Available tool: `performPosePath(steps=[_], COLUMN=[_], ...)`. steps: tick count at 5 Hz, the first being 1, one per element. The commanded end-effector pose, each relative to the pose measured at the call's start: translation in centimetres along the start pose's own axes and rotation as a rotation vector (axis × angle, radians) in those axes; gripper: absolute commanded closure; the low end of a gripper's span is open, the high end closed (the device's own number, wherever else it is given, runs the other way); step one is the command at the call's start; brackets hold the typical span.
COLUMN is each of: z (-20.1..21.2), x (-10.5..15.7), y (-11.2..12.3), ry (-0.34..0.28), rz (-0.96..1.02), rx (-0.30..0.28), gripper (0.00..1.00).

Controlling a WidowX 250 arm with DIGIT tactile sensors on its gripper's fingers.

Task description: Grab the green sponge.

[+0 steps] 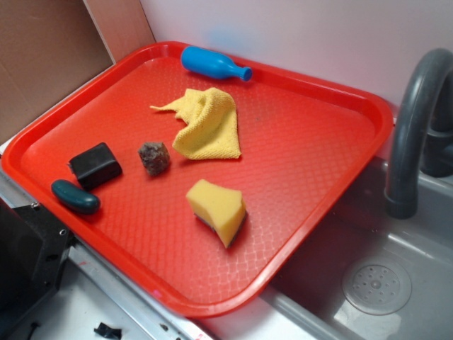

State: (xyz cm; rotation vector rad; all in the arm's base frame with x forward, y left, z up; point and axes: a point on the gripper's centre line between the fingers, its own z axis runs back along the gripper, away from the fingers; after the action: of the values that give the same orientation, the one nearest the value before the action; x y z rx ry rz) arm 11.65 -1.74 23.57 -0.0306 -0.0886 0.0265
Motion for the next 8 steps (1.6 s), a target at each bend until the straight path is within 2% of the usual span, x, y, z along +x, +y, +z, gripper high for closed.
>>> performPosePath(steps=[1, 2, 3, 4, 5, 6, 7, 8], z=[0.0, -0.8, -2.7, -4.3, -6.6, -8.9, -11.2, -13.4], x=[0.0, 1.9, 4.2, 5.6, 6.6, 6.5, 5.9, 5.6], y=[0.0, -0.5, -1.8, -3.7, -7.0, -8.5, -9.9, -10.3], ry=[0.000, -0.029, -0.072, -0.073, -0.098, -0.073, -0.049, 0.020], rz=[0.000, -0.175, -0.422, -0.674, -0.937, -1.188, -1.323, -1.393], rx=[0.000, -0.030, -0.091, -0.101, 0.003, -0.012, -0.062, -0.085], gripper=[0.00, 0.00, 0.00, 0.00, 0.00, 0.00, 0.00, 0.00])
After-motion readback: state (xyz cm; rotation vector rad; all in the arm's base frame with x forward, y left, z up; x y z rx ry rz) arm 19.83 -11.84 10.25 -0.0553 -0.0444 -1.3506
